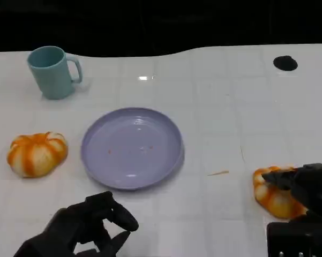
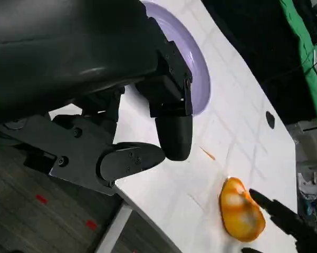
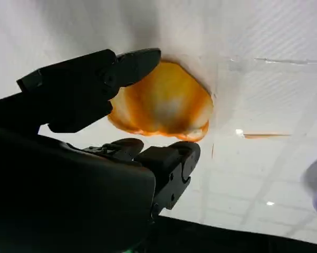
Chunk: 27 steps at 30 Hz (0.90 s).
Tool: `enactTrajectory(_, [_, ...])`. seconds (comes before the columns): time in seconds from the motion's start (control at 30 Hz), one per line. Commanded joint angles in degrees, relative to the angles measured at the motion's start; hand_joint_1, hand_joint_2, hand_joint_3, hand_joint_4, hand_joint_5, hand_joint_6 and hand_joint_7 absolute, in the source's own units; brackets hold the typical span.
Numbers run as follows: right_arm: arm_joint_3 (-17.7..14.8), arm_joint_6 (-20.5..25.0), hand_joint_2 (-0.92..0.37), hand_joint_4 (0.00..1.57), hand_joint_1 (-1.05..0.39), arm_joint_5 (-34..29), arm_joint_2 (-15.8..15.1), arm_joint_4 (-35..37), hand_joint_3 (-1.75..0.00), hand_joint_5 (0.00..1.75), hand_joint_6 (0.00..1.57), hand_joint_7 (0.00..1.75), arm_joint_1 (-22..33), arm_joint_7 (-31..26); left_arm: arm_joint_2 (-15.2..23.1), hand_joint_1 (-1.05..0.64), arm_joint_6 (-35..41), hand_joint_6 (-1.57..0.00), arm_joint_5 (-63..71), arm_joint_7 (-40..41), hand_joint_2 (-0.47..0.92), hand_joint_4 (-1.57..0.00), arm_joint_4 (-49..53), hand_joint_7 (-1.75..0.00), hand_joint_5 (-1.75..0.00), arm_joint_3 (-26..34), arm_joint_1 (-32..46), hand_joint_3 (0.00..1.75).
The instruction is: Grasp the bread from the table and place it into the plate.
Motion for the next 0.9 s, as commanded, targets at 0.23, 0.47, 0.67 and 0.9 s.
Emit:
enactTrajectory(0.23, [2.28, 0.64, -0.90, 0.35, -0.45, 3.87, 1.50, 10.40, -0.02, 0.12, 0.47, 0.01, -5.89, -2.00, 0.34, -0.27, 0.35, -0.64, 0.10, -0.22, 0.80, -0.63, -1.07, -1.26, -1.75, -0.04, 0.43, 0.66])
enactTrajectory(0.47, [3.80, 2.37, -0.92, 0.39, -0.45, 5.84, 2.63, 16.00, -0.05, 0.11, 0.52, 0.02, -9.50, -2.05, 0.18, -0.28, 0.92, -0.64, 0.17, -0.07, 0.79, -0.63, -1.80, -1.26, -1.75, -0.21, 0.55, 0.66])
enactTrajectory(0.67, [3.59, 2.28, -0.92, 0.55, -0.40, 8.29, 5.14, 21.11, -0.16, 0.13, 0.72, 0.07, -11.61, -7.45, 0.13, -0.27, 1.64, -0.64, 0.56, 0.14, 0.80, -0.63, -2.74, -1.26, -1.75, -0.46, 0.77, 0.66])
enactTrajectory(0.9, [1.82, -7.93, -0.67, 0.81, -0.12, 11.19, 7.40, 28.66, -0.62, 1.59, 1.25, 0.36, -12.92, -27.86, 0.00, -0.26, 1.63, -0.63, 0.79, 0.22, 0.80, -0.64, -2.91, -1.25, -1.75, -0.68, 0.70, 0.66])
